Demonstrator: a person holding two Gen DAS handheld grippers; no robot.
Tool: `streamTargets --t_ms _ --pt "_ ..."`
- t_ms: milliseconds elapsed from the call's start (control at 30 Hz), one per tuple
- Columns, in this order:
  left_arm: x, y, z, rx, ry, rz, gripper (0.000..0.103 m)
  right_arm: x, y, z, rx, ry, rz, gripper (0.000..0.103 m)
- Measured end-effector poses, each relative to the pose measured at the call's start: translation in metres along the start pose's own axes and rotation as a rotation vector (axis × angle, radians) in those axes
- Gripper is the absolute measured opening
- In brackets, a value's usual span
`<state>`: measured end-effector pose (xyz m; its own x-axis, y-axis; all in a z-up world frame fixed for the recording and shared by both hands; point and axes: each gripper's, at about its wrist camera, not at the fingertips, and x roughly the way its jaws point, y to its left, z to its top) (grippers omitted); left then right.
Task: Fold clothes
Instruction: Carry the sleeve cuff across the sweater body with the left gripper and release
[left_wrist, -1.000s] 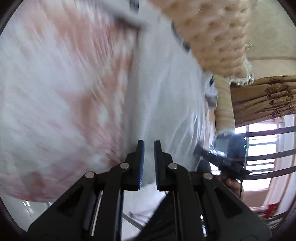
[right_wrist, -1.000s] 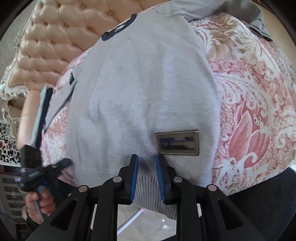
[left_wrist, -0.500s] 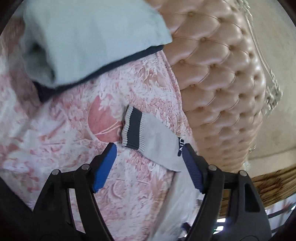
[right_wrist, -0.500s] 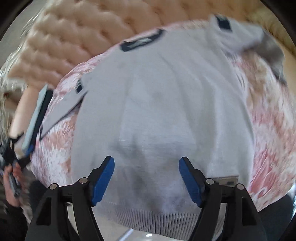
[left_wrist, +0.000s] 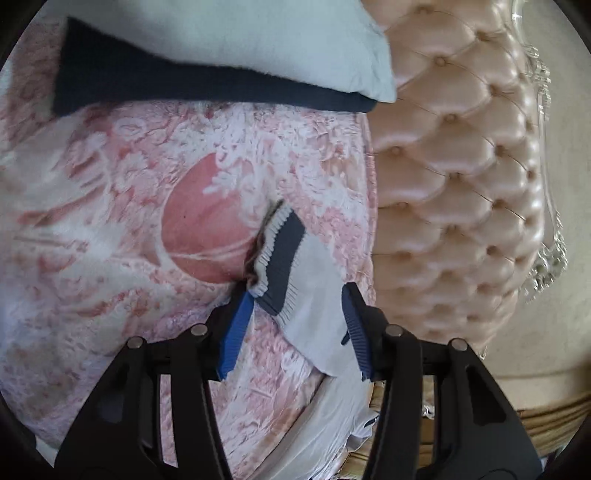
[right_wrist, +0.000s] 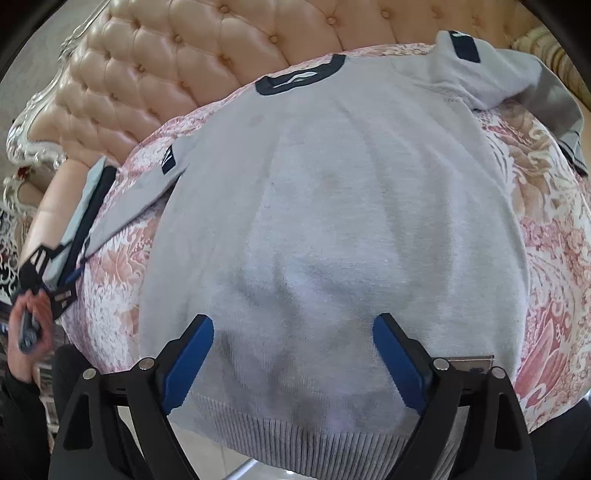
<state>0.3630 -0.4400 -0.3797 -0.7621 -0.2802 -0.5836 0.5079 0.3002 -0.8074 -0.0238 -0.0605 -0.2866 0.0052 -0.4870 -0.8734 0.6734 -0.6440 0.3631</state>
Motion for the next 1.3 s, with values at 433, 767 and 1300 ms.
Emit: streamTargets --t_ms 433,767,1300 --pt "-0.012 -0.077 -0.027 0.457 -0.090 0.138 0.007 -0.009 -0.010 -0.001 0.042 -0.019 0.045 0.090" --pt "0.003 -0.183 -0.066 0.709 -0.080 0.133 0.007 -0.017 0.093 0.014 -0.494 -0.285 -0.313 0.090" --pt "0.027 -0.251 -0.094 0.856 -0.025 0.106 0.007 0.142 0.233 0.052 -0.955 -0.166 -0.658 0.090"
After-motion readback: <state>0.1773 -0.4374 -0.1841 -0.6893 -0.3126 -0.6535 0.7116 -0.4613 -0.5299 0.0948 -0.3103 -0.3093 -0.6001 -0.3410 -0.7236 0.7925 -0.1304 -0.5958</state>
